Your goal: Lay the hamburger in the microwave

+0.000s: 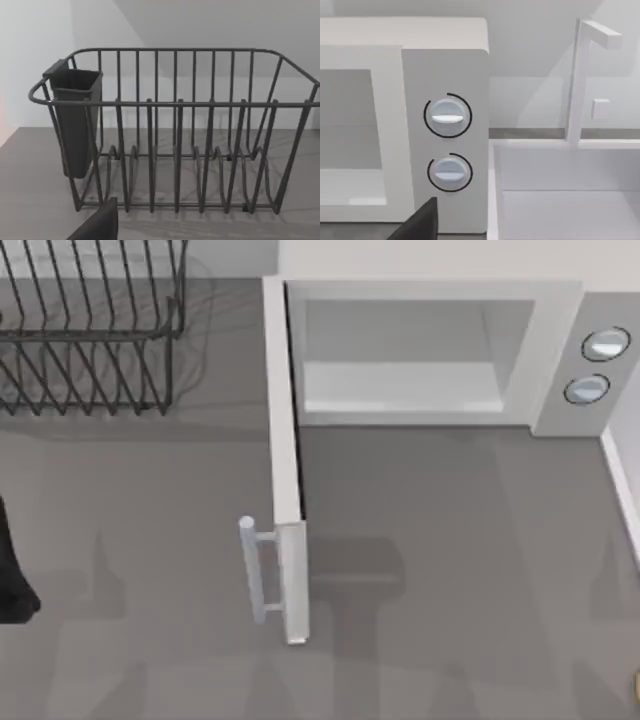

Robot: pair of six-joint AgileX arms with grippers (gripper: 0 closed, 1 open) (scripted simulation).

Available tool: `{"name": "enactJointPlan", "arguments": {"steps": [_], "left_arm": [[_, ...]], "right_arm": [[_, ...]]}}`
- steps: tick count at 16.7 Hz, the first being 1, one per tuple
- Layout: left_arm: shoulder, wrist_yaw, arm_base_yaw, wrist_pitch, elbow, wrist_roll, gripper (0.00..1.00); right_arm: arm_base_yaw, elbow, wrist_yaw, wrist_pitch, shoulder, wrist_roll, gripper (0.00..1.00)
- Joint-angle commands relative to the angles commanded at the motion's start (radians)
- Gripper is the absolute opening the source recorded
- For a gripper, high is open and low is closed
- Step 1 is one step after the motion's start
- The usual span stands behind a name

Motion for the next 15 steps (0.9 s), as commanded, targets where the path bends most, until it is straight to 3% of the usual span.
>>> {"name": "enactJointPlan", "arguments": {"steps": [7, 15], "left_arm": [[0.000, 0.000, 0.000, 0.000, 0.000, 0.000, 1.00], [0.000, 0.000, 0.000, 0.000, 0.000, 0.000, 1.00]], "right_arm": [[0.021, 0.113, -0.001, -0.145, 0.163, -0.012, 1.00], [0.087, 0.452, -0.005, -0.630, 0.832, -0.042, 1.00]]}}
